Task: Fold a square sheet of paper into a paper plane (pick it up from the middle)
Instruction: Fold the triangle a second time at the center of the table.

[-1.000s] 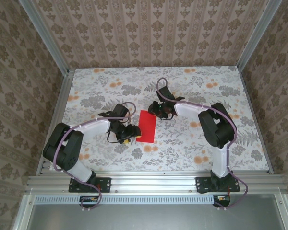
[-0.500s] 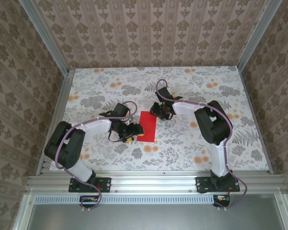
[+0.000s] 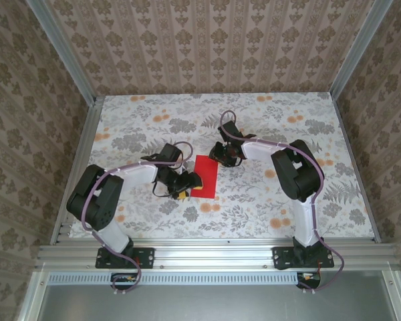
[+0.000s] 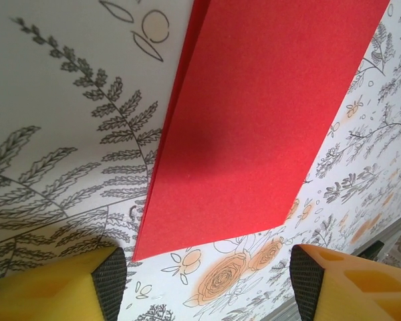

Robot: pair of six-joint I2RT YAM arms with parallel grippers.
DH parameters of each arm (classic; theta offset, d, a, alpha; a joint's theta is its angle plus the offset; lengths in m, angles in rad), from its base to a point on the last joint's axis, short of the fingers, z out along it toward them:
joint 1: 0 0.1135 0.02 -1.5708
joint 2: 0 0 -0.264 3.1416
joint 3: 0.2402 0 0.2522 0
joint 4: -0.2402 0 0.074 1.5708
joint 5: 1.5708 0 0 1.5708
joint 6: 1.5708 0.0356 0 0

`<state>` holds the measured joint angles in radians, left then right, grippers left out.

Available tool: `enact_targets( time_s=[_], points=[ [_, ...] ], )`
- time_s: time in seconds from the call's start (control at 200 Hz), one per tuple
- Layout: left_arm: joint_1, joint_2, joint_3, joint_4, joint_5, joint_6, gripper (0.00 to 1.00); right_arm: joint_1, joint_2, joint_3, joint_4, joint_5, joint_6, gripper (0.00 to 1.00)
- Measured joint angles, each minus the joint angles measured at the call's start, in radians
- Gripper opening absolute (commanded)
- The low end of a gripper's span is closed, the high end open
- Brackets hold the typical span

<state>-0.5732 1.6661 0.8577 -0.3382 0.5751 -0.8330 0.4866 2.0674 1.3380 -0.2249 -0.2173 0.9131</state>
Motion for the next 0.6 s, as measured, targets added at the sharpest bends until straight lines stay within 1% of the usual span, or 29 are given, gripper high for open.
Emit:
enact_targets(
  time_s=[0.375, 0.6],
  points=[
    [-0.016, 0.04, 0.057, -0.052, -0.003, 0.017, 0.68, 0.0, 0.0, -0.014, 0.037, -0.001, 0.007, 0.32],
    [-0.028, 0.047, 0.06, 0.004, -0.002, 0.016, 0.66, -0.003, 0.0, -0.018, 0.045, -0.009, 0.007, 0.32]
  ],
)
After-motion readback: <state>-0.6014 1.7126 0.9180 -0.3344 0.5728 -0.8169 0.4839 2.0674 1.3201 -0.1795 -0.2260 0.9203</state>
